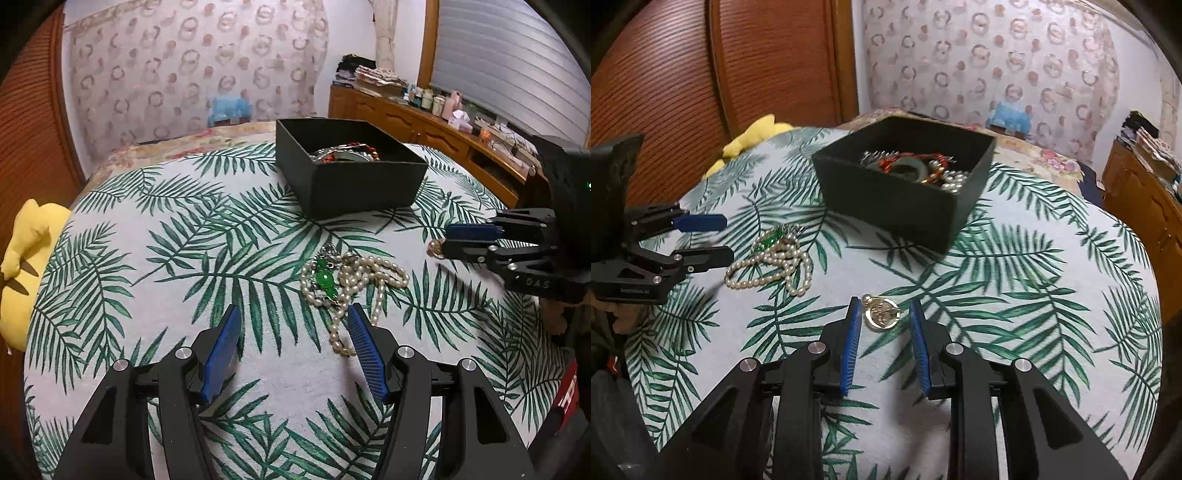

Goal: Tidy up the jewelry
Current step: 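Move the right tool onto the gold ring and close on it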

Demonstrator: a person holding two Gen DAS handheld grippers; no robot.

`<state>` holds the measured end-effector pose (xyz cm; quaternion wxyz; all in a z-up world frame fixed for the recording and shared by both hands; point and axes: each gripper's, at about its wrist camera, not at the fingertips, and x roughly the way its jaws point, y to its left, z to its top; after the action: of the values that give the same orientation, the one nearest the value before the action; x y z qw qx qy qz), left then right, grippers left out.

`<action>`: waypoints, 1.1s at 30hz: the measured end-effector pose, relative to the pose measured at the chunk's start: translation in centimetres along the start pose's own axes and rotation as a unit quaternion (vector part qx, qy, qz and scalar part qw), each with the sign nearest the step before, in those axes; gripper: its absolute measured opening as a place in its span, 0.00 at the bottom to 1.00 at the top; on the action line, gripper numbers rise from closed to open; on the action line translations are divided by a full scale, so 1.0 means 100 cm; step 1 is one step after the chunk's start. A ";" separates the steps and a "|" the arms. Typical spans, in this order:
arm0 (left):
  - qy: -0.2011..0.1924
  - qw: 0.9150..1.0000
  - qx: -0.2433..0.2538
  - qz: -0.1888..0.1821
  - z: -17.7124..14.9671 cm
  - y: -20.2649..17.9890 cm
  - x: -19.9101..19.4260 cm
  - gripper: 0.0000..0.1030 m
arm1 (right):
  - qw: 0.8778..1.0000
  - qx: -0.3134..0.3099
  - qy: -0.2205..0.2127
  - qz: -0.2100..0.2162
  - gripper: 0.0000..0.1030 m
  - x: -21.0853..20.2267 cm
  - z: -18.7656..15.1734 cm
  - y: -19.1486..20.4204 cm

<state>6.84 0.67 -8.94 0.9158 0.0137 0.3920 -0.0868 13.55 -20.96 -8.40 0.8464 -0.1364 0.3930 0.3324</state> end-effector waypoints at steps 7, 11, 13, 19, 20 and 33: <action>0.007 1.000 0.005 -0.006 -0.001 -0.004 0.002 0.56 | 1.000 -0.018 0.015 -0.010 0.28 0.006 0.003 0.006; 0.012 1.000 0.009 -0.007 -0.002 -0.006 0.005 0.56 | 0.999 -0.023 0.015 -0.017 0.21 0.006 0.005 0.006; 0.012 1.000 0.010 -0.007 -0.002 -0.007 0.005 0.56 | 1.000 -0.017 0.013 -0.011 0.20 0.006 0.005 0.004; 0.017 1.000 0.007 -0.009 -0.002 -0.007 0.008 0.56 | 1.000 -0.016 -0.007 -0.009 0.16 -0.004 0.008 0.004; 0.018 1.000 0.008 -0.009 -0.002 -0.007 0.008 0.56 | 1.000 -0.016 -0.010 -0.010 0.16 -0.006 0.009 0.004; 0.019 1.000 0.012 -0.012 -0.001 -0.010 0.009 0.56 | 1.000 0.001 -0.028 -0.003 0.16 -0.021 0.009 -0.010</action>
<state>7.22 -0.41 -9.62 0.9069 0.0221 0.4081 -0.1022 13.77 -22.16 -6.25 0.8581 -0.1278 0.3693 0.3332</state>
